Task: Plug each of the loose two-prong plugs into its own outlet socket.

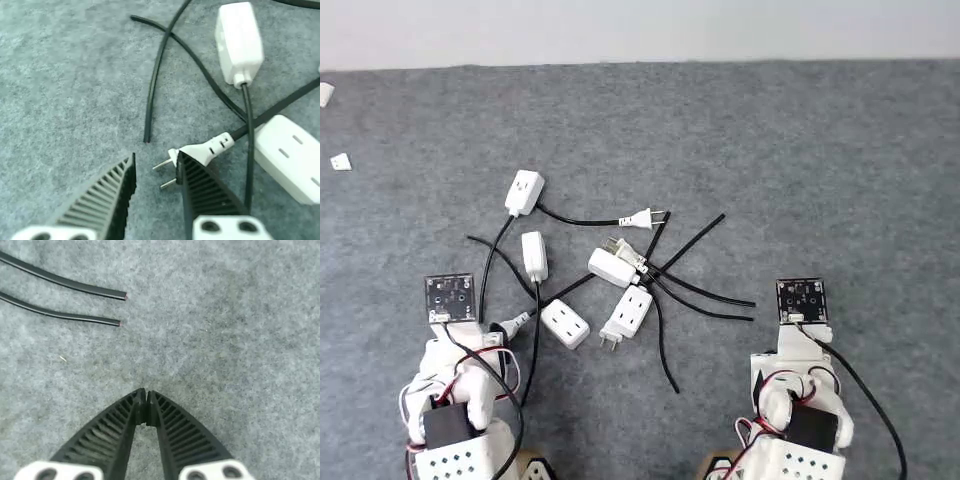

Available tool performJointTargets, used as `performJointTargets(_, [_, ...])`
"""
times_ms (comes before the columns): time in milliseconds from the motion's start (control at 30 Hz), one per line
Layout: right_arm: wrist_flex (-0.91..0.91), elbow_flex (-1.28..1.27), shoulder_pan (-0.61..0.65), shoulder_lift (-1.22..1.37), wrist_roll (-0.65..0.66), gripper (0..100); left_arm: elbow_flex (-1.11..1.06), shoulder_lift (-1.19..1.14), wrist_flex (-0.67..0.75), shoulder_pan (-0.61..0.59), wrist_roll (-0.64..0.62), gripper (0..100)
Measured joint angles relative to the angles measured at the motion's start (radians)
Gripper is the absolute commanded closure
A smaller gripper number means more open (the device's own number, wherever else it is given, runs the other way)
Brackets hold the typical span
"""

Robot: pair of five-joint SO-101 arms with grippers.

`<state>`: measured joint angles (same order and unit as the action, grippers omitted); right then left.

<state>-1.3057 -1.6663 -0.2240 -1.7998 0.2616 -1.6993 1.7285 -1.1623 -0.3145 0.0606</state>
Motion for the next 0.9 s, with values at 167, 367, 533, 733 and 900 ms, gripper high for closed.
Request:
performJointTargets(167, [0.000, 0.000, 0.052, 0.000, 0.000, 99.0, 0.000, 0.000, 0.000, 0.014, 0.000, 87])
performJointTargets(367, [0.000, 0.000, 0.121, 0.000, 0.000, 99.0, 0.000, 0.000, 0.000, 0.075, 0.000, 87])
performJointTargets(533, [0.000, 0.000, 0.123, 0.000, 0.000, 99.0, 0.000, 0.000, 0.000, 0.117, 0.000, 87])
performJointTargets(733, [0.000, 0.000, 0.086, 0.000, 0.000, 99.0, 0.000, 0.000, 0.000, 0.117, 0.000, 87])
performJointTargets(900, [0.003, 0.000, -0.068, 0.000, 0.000, 99.0, 0.002, 0.000, 0.025, 0.098, 0.000, 87])
